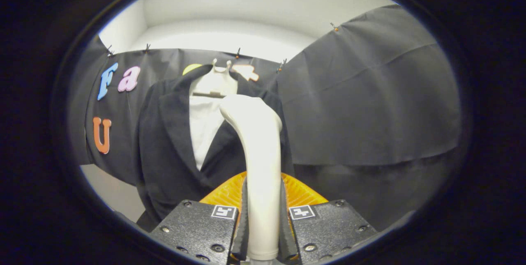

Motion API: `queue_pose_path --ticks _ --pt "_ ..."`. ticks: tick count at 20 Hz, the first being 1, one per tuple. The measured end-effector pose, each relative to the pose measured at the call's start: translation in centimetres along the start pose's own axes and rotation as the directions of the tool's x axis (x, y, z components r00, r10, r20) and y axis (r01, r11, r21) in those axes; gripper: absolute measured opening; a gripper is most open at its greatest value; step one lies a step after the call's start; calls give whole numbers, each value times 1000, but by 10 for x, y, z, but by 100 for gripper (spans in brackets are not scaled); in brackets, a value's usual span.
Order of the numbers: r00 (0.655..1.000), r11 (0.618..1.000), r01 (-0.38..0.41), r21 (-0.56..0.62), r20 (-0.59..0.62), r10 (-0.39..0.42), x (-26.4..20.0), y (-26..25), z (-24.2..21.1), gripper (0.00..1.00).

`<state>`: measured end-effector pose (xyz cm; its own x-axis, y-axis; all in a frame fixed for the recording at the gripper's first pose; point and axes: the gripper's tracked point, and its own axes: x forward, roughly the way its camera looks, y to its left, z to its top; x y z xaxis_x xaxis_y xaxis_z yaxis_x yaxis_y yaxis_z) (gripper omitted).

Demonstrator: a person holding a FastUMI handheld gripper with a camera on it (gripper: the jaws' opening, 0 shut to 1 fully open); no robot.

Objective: Iron the clothes twice with a garment steamer, once on the left side and once on the right side.

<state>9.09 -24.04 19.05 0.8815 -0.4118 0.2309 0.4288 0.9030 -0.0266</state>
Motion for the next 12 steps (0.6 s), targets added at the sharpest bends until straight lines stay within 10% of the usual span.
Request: queue_pose_path --ticks 12 --pt "990 998 -31 53 139 23 109 9 71 33"
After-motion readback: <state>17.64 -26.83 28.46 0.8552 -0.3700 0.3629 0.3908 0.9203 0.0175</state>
